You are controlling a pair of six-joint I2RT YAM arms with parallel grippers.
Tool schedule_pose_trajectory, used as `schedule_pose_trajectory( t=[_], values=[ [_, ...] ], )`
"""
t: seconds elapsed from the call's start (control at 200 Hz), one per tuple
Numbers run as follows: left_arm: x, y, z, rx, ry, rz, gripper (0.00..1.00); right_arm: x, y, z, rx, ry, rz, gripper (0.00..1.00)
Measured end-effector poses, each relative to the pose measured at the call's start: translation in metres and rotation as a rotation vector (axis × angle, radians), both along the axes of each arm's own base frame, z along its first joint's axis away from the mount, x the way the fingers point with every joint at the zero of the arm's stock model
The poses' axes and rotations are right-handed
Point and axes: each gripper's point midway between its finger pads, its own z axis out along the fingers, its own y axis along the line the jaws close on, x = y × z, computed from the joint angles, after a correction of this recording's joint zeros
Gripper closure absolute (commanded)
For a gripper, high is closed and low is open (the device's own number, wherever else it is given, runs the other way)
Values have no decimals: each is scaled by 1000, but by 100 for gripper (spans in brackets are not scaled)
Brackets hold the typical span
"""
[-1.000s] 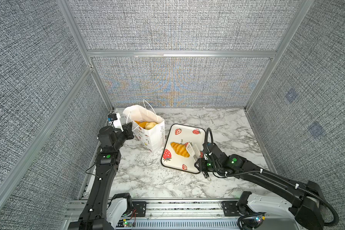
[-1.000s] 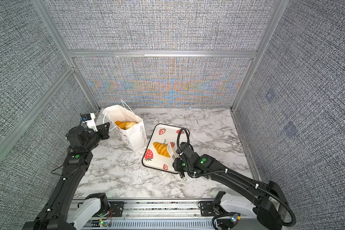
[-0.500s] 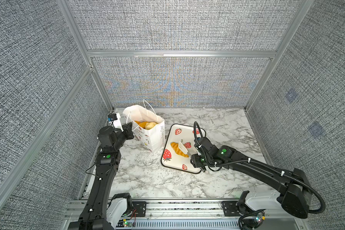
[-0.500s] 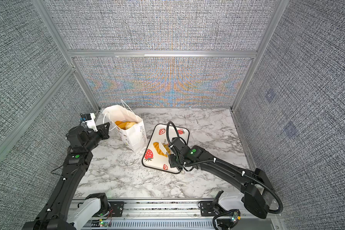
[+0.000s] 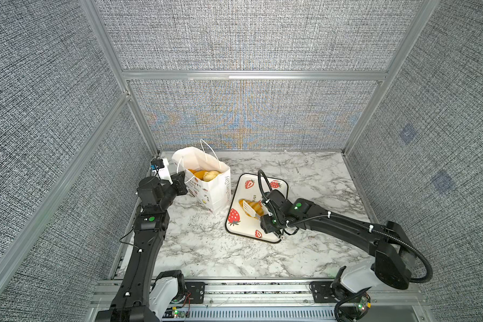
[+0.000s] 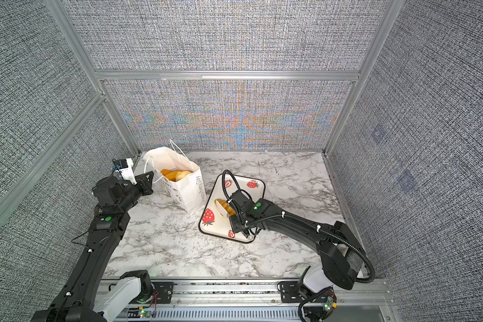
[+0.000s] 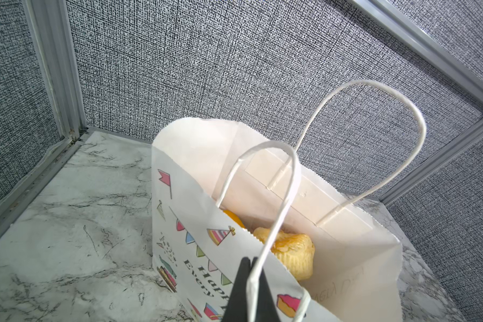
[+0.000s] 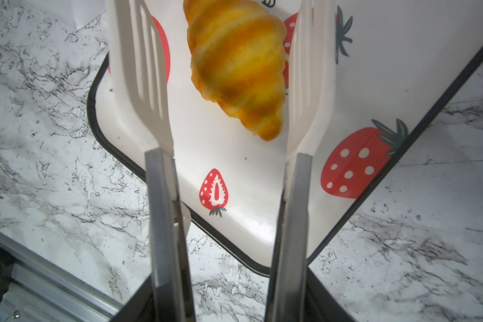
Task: Pack bread into a paper bag
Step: Pick up the bread from the tray.
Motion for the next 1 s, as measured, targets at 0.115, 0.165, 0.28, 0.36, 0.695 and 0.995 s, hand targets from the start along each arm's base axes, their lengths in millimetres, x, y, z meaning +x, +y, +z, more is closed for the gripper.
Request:
schedule_pose_trajectory(
  t=[0.115,0.165,0.28,0.36,0.695,0.995],
  values=[
    [0,0,0,0,0,0,100,2,3,-6,-16,9,12,42],
    [0,0,0,0,0,0,100,3,4,-8,-23,12,14,42],
    [0,0,0,0,0,0,100,5,5,-12,-36,18,16,42],
    [0,0,0,0,0,0,100,5,5,-14,-42,21,17,42],
    [0,0,0,0,0,0,100,6,4,-24,-72,33,20,42],
    [0,0,0,0,0,0,100,6,0,-26,-97,28,15,48]
  ],
)
